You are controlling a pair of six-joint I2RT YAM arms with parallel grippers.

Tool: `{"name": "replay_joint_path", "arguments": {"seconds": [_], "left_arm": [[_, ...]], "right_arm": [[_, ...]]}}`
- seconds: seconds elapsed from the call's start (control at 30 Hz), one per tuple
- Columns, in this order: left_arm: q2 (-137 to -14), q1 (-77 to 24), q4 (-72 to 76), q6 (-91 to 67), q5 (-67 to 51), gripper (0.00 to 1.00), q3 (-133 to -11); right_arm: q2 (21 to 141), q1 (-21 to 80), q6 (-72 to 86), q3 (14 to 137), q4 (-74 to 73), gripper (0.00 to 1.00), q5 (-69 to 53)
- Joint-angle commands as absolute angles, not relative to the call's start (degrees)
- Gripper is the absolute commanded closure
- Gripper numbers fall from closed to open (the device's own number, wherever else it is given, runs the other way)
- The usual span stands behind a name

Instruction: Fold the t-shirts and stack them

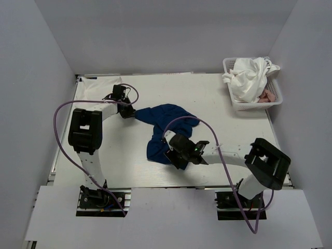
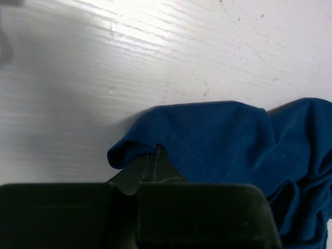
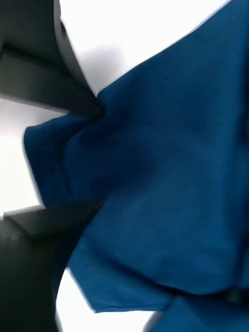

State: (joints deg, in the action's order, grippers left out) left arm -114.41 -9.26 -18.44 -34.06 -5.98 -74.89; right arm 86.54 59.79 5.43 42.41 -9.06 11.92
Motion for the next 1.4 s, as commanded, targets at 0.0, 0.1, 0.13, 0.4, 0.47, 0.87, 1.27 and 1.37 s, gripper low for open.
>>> {"name": "replay_joint_path", "arguments": {"seconds": [0.0, 0.1, 0.13, 0.4, 0.47, 0.87, 1.27, 1.37], "left_arm": [[-107.7, -9.6, -20.2, -32.9, -1.0, 1.00, -73.3], [-102.9, -9.6, -20.8, -32.3, 2.6, 1.00, -73.3], [-99.3, -9.6, -20.8, -32.3, 5.1, 1.00, -73.3], [-73.0, -9.6, -23.3, -31.6, 16.3, 1.00, -71.7], [-67.4, -9.6, -23.3, -30.8, 18.6, 1.00, -71.7], [-45.9, -9.1, -28.5, -29.2, 28.0, 1.00, -84.9], [-43.4, -8.5, -31.6, -28.7, 28.6, 1.00, -90.8], [-41.8, -8.5, -31.6, -28.7, 26.1, 1.00, -91.9]], "right_arm": [[91.7, 60.2, 4.5, 45.7, -6.7, 0.35, 12.6], [91.1, 59.7, 7.9, 47.5, -8.7, 0.98, 17.7], [89.8, 59.8, 9.0, 47.9, -9.7, 1.00, 19.6], [68.6, 58.8, 12.6, 57.5, -16.3, 1.00, 37.8], [63.1, 58.7, 12.3, 58.6, -16.6, 1.00, 42.6], [41.2, 58.9, 4.3, 69.5, -11.5, 1.00, 58.8], [36.9, 59.0, 3.6, 73.3, -14.5, 1.00, 55.7], [35.9, 58.9, 2.9, 76.3, -14.9, 1.00, 50.2]]}}
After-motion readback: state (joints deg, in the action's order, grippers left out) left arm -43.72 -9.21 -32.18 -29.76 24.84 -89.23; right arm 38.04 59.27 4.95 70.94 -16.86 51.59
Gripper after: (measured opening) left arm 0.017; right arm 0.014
